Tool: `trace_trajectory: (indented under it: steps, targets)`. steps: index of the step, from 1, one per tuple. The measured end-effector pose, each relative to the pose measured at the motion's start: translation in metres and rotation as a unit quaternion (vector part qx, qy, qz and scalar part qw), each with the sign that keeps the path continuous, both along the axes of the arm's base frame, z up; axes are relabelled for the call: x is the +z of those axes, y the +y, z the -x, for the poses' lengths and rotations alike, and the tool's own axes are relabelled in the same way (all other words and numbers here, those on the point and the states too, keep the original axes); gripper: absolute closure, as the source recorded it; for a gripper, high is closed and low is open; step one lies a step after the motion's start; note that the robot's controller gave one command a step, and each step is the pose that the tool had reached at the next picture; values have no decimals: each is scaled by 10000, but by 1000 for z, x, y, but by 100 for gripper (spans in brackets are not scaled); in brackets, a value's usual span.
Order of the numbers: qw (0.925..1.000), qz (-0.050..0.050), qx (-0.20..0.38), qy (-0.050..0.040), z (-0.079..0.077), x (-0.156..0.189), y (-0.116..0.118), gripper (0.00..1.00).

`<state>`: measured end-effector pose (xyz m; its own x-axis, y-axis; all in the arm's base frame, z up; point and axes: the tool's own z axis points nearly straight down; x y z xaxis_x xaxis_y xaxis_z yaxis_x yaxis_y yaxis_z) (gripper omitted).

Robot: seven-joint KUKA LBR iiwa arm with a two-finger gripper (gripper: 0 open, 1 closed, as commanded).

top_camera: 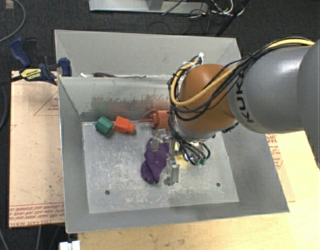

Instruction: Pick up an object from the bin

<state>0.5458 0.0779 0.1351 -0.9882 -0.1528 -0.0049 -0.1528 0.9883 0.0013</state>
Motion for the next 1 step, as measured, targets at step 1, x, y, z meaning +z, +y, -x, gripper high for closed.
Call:
trace_trajectory:
  steps: [1]
  targets:
    - [9986,-6,523,-1,-11,-40,5,0]
